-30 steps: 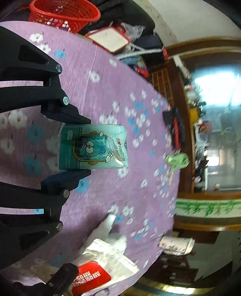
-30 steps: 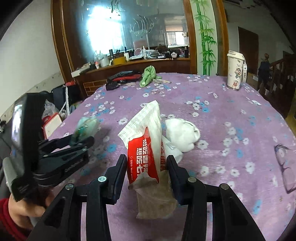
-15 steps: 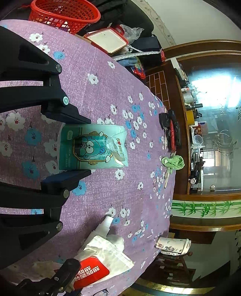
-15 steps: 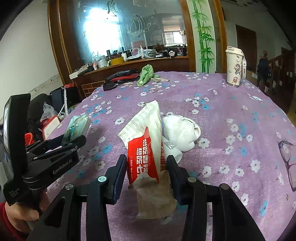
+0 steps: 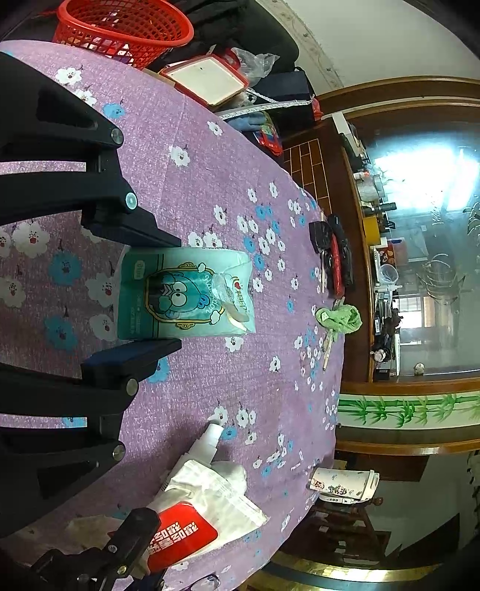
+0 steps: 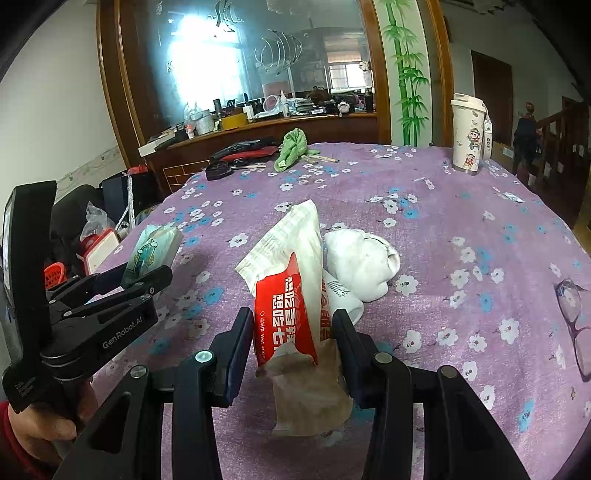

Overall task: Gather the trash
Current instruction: 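Hold the tissue pack in the left tool while the right tool holds the snack bag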

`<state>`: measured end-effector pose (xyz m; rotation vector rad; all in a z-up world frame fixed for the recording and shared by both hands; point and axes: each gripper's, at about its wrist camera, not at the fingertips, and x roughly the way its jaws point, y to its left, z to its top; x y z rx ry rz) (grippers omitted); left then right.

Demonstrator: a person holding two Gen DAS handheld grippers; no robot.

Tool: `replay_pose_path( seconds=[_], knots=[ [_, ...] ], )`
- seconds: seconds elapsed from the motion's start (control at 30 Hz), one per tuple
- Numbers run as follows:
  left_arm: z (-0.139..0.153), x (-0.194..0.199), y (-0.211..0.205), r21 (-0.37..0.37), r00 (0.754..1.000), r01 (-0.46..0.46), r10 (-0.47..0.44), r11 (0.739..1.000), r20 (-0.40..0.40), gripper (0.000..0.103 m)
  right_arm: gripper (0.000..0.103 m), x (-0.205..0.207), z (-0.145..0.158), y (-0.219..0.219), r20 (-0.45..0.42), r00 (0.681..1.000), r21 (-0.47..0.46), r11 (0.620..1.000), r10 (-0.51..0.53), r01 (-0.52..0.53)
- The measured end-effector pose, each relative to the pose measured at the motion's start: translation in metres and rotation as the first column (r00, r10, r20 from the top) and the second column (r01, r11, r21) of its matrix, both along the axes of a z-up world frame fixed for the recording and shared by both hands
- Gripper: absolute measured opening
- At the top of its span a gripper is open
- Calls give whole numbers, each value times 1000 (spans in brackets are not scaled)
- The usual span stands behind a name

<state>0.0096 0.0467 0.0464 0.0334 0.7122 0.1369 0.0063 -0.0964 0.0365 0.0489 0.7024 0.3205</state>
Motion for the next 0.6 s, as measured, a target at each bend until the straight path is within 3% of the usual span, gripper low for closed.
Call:
replay_pose_path(
  seconds=[0.6],
  knots=[
    [20, -16, -6, 21, 999, 33, -33, 999, 1, 46, 48, -17, 16, -10, -7, 1000, 28, 999, -28, 28]
  ],
)
